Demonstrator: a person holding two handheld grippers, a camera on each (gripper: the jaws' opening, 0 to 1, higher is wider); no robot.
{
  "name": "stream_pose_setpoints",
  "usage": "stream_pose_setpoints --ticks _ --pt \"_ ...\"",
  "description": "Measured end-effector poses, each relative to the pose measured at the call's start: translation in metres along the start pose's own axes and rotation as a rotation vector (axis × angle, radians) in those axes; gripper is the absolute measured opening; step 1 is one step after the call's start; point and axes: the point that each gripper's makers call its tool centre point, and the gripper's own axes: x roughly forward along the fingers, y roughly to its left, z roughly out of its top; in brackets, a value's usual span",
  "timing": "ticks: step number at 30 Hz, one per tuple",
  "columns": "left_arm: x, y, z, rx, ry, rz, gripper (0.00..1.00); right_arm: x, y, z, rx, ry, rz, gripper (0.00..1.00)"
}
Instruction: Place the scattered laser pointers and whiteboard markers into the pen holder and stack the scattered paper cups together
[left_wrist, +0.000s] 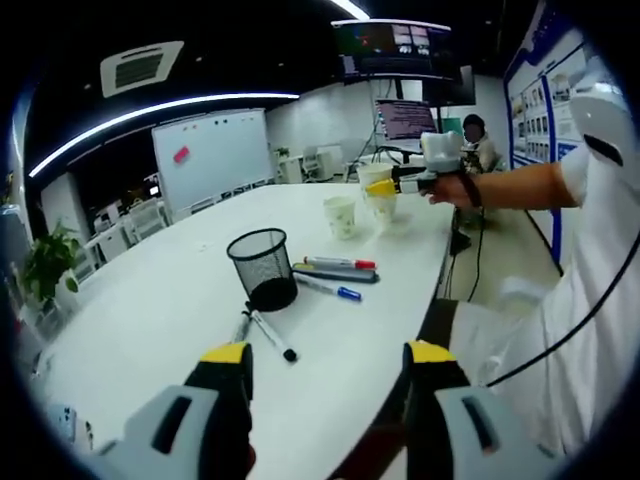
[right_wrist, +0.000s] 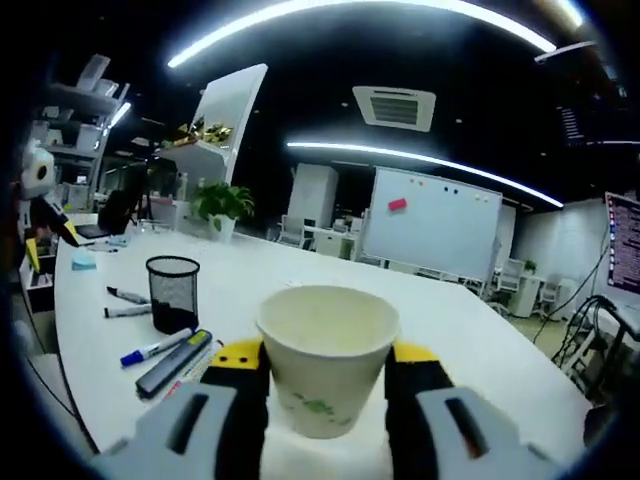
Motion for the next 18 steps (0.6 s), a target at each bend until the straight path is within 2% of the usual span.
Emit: stream_pose_setpoints --ticks 5,11,18 --pt "0.002 0.001 -0.001 -0.004 0.003 0.001 0.61 0.007 -0.022 0.008 0.022 -0.013 -0.040 0.46" --pt "0.006 0.000 -0.004 0.004 0.019 -0.002 0.61 0.008 -0.027 0.014 0.026 -0.020 -0.059 0.46" --pt "0.004 -0.006 0.005 -0.010 -0.021 -0.033 0.61 0.012 -0.039 0.015 -0.003 -0.033 -0.067 0.46"
